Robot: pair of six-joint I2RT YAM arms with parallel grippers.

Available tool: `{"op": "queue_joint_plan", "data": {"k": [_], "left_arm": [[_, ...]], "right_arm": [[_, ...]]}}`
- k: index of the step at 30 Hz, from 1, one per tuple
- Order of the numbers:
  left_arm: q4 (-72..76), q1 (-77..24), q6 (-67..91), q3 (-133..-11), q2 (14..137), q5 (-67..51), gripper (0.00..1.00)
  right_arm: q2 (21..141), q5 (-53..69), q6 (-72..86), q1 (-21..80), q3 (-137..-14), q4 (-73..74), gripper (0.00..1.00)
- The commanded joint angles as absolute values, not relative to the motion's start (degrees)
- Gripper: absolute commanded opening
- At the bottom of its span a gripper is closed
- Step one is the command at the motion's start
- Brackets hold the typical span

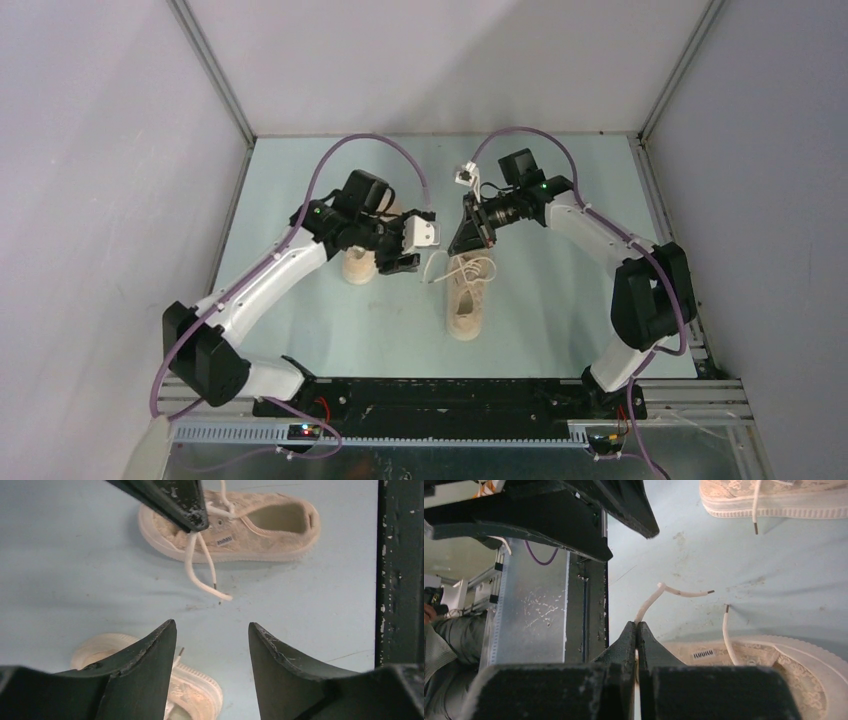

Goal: Tie the shoes
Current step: Pick up the shoelace at the center of the board.

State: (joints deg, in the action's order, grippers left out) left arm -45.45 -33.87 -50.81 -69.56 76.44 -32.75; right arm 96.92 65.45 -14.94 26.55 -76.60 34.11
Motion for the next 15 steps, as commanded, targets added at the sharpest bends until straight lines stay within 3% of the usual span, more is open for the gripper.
{"op": "queue_joint_plan", "data": {"k": [1,11,15], "left_arm": [[-47.16,-31.96,-52.00,-76.32,79.63,-34.59,0.61],[-27.03,-35.32,-35.22,-69.41,83.12,-33.93,0.59],[-24.53,-35.35,-33.68,-67.33,83.83,-34.01,0.49]], "right_arm": [[93.42,69.75,-12.82,24.75,-76.14,32.03,0.00],[92.81,69.58,-13.56,23.90,-75.91,32.76,0.00],[92.88,70.03,-13.70,23.99,-75.61,32.89,0.00]]}}
